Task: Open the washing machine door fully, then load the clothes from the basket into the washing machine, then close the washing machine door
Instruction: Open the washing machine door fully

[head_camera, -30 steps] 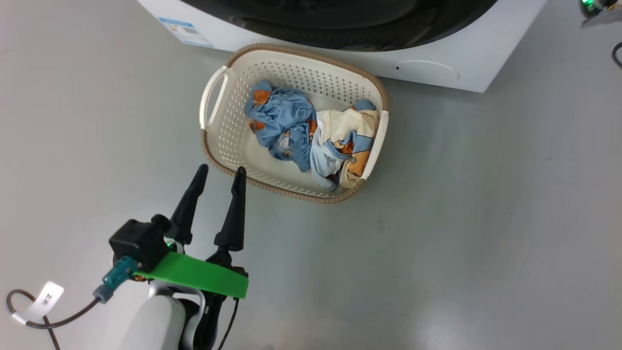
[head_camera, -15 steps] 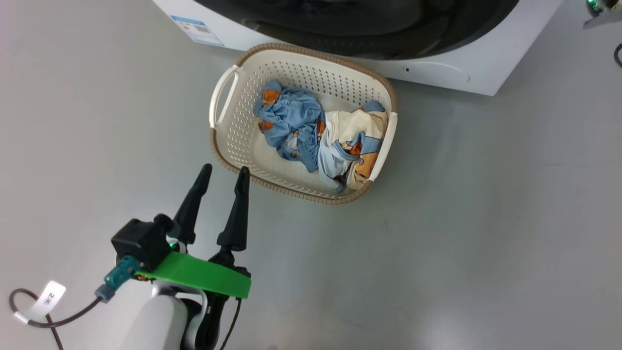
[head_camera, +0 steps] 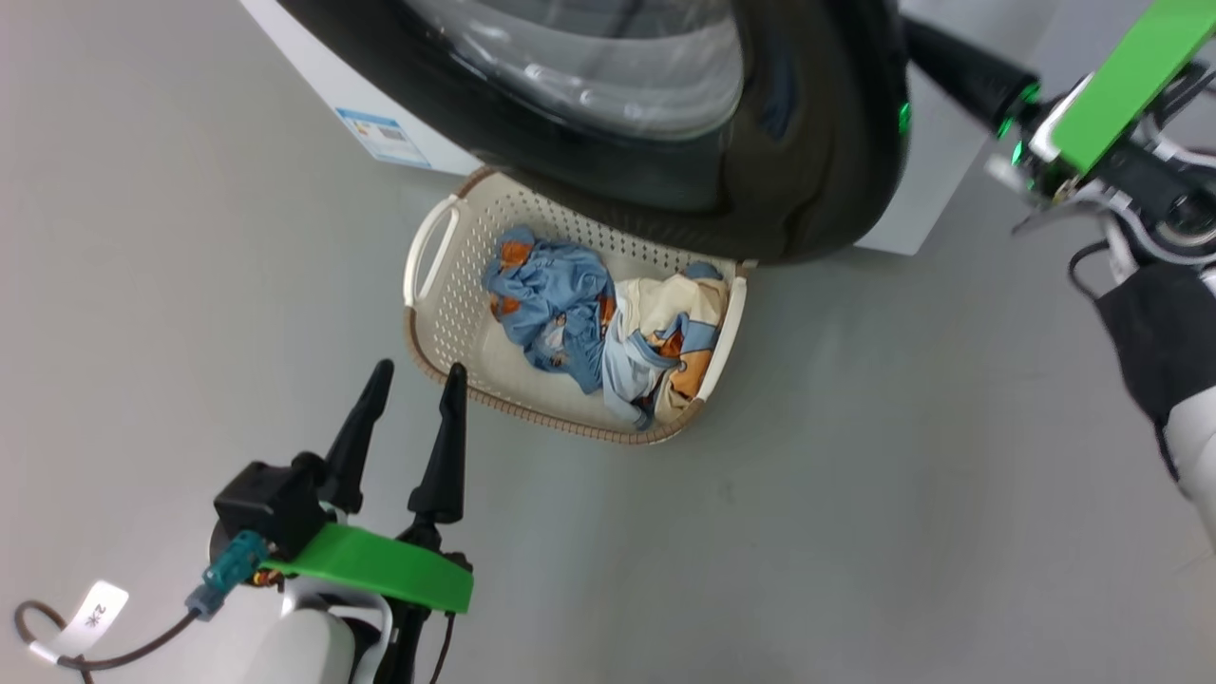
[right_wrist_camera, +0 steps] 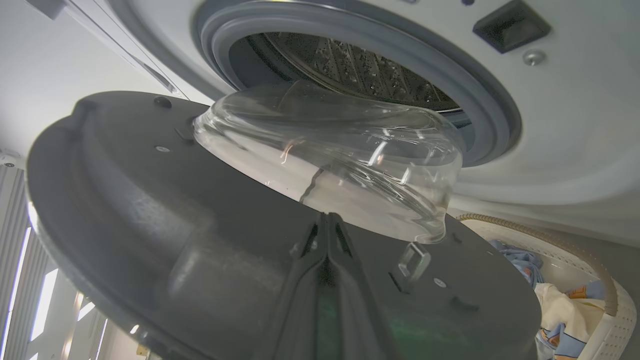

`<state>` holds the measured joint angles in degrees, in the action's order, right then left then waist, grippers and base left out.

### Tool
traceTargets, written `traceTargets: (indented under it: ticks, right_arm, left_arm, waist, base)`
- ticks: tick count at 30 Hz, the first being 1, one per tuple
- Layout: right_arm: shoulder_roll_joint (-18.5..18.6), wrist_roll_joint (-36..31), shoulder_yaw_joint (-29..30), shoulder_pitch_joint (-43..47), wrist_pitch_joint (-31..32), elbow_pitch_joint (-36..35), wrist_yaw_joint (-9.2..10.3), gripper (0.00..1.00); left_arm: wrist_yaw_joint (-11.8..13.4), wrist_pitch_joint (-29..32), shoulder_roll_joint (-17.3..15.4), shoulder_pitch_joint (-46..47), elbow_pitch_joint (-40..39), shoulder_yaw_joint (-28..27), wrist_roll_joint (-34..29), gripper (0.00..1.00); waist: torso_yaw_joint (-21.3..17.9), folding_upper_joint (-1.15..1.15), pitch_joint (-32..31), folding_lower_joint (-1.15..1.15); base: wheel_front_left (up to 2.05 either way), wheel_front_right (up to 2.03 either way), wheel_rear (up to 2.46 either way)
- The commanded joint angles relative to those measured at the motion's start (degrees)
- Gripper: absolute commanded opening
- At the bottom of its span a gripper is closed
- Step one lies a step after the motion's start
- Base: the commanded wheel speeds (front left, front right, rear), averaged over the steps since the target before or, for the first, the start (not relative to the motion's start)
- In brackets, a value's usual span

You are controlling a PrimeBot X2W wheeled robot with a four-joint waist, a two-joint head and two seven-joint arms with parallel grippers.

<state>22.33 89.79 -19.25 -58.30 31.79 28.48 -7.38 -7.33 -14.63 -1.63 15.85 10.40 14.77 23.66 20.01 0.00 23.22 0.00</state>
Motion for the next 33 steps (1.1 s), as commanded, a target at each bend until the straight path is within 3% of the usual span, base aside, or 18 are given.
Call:
traceTargets:
  ticks: [1, 15, 33]
  right_arm:
    - [-2.1, 0.6, -1.4, 2.5, 0.8, -2.5, -0.11, 0.0]
    - [-4.2, 0.8, -4.3, 12.1, 2.6, -7.6, -0.11, 0.0]
    - [-9.8, 0.9, -8.5, 20.4, 5.6, -12.7, -0.11, 0.0]
  left_arm:
    - [-0.1, -0.4, -1.2, -1.2, -0.8, -2.4, -0.7, 1.0]
    - [-0.1, -0.4, -1.2, -6.0, -0.4, -4.3, -2.4, 1.0]
    - [-0.1, -0.4, -1.2, -9.4, -0.7, -4.9, -3.4, 1.0]
  waist:
    - [-0.8, 0.0, -2.4, 0.0]
    - [-0.6, 0.0, -8.6, 0.0]
    - [1.3, 0.0, -12.9, 0.0]
  base:
    - [0.0, 0.0, 0.0]
    - [0.0, 0.0, 0.0]
    - [0.0, 0.0, 0.0]
